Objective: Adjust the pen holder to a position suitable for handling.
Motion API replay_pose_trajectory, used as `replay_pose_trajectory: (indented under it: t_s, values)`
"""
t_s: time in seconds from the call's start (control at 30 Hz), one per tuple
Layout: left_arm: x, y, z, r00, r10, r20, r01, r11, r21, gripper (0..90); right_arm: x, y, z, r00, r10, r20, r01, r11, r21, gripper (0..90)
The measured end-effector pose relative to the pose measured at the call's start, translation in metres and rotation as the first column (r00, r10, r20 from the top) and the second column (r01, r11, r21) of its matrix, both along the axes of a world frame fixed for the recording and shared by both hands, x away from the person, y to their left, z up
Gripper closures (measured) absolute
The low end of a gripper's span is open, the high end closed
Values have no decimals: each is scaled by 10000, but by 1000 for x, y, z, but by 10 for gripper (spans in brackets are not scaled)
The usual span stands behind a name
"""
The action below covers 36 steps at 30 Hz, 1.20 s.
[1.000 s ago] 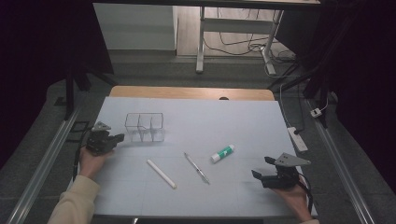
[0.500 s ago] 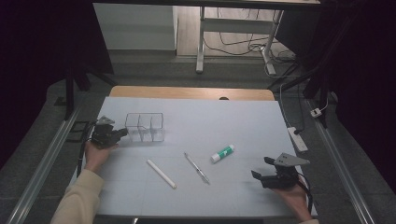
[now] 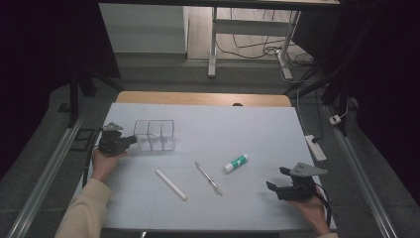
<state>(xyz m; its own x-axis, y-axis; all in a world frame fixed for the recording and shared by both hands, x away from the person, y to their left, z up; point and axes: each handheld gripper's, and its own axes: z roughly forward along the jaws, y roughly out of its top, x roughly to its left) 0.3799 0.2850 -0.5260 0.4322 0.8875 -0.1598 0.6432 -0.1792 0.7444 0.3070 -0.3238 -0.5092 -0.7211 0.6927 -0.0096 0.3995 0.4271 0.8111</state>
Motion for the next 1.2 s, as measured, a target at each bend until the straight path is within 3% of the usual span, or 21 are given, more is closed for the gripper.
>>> replay_pose_trajectory:
  t_s: [1.2]
  values:
    - [14,-33,3,9982,-594,13,594,9982,127,889,0,1,-1,9998,1,174,3,9997,-236,196]
